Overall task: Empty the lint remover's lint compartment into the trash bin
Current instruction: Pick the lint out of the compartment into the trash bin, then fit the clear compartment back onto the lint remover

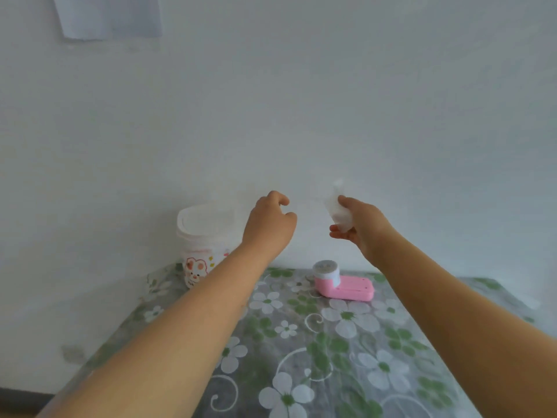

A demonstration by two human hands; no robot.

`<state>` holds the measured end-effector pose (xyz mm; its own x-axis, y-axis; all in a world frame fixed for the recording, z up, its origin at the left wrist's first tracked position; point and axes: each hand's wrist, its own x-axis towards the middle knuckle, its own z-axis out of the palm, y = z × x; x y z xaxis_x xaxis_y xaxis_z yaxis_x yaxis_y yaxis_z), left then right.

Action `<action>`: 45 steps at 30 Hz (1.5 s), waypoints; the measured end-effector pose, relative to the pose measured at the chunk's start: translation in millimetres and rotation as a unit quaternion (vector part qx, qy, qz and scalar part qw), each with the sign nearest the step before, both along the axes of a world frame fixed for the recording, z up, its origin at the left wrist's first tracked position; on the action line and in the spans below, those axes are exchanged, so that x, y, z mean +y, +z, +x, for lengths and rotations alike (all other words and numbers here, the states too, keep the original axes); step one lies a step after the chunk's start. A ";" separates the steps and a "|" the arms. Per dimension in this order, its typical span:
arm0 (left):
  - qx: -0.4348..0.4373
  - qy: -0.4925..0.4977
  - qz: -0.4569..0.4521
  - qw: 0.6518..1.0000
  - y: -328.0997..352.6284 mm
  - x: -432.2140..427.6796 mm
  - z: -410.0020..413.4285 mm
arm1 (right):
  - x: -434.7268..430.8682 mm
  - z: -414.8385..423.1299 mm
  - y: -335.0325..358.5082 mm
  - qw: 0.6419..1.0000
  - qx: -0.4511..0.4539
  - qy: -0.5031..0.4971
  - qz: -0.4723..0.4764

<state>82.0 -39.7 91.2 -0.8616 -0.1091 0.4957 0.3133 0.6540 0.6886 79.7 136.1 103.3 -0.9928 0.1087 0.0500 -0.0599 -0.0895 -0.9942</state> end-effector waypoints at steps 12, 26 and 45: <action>-0.229 -0.055 -0.028 0.971 -72.9 44.7 -22.7 | 73.9 8.2 -60.0 0.988 -0.065 -0.051 0.131; -0.280 -0.093 0.131 0.946 -114.9 65.5 -30.3 | 70.1 2.7 -107.7 0.973 -0.120 -0.069 0.183; -0.199 -0.185 0.299 0.915 -71.5 26.6 -23.8 | 53.0 17.3 -84.0 0.993 -0.104 0.042 -0.028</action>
